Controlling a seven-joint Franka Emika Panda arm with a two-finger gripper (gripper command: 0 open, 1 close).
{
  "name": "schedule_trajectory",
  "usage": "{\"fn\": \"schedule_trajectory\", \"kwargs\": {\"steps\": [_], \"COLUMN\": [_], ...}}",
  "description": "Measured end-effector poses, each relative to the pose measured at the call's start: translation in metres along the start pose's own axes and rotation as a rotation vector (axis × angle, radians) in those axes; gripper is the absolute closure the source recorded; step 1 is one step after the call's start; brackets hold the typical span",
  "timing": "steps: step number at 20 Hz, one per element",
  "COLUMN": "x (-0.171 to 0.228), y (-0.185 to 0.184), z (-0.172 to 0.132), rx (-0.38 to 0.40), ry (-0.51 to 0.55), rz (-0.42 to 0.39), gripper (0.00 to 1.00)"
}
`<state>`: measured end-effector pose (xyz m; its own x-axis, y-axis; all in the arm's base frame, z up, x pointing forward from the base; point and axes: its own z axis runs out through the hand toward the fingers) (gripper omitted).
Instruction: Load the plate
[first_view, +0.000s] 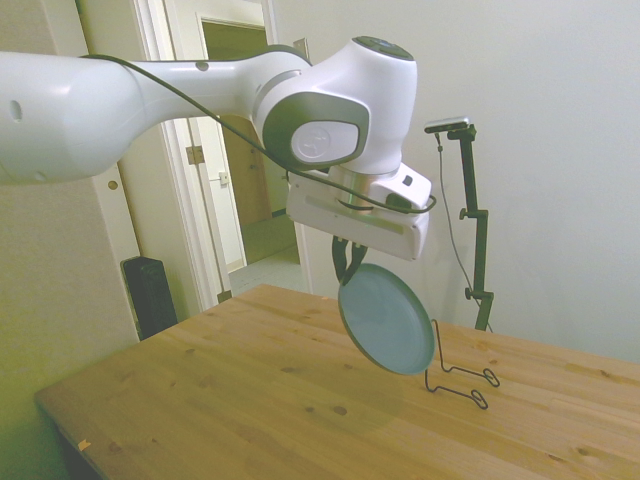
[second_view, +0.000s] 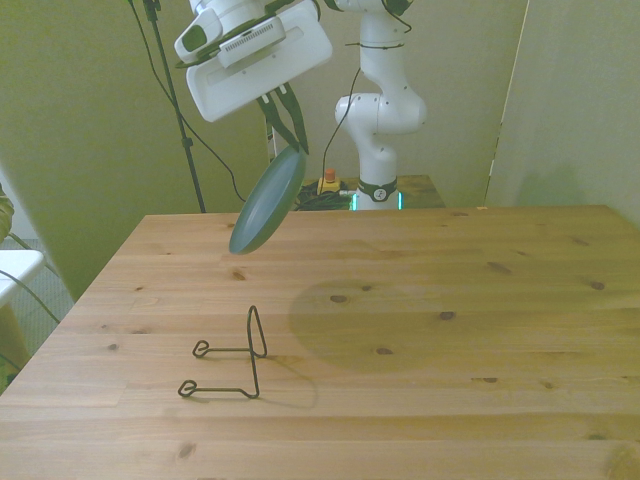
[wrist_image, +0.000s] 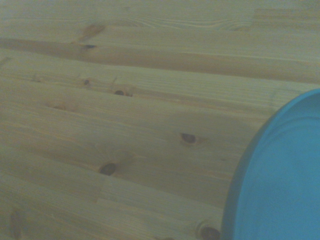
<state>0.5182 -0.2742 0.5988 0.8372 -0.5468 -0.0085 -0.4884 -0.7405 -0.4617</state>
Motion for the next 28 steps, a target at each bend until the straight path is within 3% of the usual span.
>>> {"fn": "schedule_trajectory", "kwargs": {"steps": [4,13,21,28], "x": [0.01,0.049,0.085,0.112], "y": [-0.001,0.036,0.047,0.043], "z": [-0.004,-0.028,-0.031,-0.013], "rx": [-0.004,0.151,0.237,0.248], "ry": [0.015,-0.031,-0.087,-0.073], "rz": [0.001,0.037,-0.043,-0.075], "gripper": [1.0,1.0,1.0,1.0]}}
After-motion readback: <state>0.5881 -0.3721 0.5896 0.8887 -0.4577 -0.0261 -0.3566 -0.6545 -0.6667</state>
